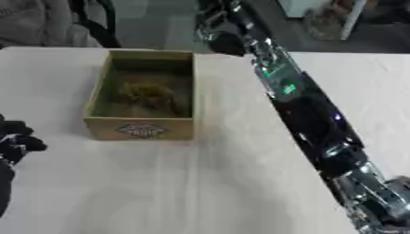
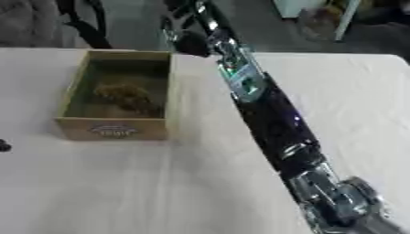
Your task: Pick up objects on the table and place them in the box.
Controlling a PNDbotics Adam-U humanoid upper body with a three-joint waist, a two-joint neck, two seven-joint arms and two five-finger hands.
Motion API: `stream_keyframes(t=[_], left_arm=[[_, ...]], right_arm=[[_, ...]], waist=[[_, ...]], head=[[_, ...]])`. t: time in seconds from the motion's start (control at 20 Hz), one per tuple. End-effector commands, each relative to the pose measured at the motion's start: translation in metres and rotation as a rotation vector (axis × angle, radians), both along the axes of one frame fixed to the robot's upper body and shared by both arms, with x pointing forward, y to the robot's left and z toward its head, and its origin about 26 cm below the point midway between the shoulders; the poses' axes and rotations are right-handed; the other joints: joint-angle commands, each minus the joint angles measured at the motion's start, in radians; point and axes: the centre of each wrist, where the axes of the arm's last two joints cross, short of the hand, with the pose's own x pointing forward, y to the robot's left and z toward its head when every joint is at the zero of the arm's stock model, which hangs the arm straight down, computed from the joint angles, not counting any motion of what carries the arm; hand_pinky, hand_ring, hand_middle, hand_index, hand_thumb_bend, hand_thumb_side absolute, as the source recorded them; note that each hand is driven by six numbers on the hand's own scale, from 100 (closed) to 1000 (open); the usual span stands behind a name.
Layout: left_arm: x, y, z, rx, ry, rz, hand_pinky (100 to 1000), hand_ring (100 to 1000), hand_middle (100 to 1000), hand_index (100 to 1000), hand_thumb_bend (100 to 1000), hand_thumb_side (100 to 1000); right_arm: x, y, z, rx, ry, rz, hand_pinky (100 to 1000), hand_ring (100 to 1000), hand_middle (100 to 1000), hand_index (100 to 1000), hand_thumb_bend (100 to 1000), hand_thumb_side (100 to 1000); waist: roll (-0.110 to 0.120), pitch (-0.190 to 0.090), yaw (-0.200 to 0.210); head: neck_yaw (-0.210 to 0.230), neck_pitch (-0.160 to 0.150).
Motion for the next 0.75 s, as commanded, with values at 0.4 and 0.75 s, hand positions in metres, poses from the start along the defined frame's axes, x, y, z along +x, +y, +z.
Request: stream_keyframes(t=[0.4, 0.75], left_arm=[[-0.001, 0.012, 0.008, 0.022, -0.028, 0.049, 560, 504, 511, 596, 246, 599], [-0.001, 0.013, 0.008, 0.022, -0.028, 0.054, 560, 505, 512, 596, 247, 601]], right_arm=[[-0.043, -0.07, -0.017, 0.27, 0.054, -0.12, 595, 701, 690, 780, 100, 442], [-0.058, -0.086, -0.037, 0.359, 0.08, -0.177, 595, 700, 696, 782, 100, 476]], waist=[[0.005, -0.008, -0.036], [0.006, -0.003, -0.049]], head=[[0.027, -0.001], [0.03, 0.002]])
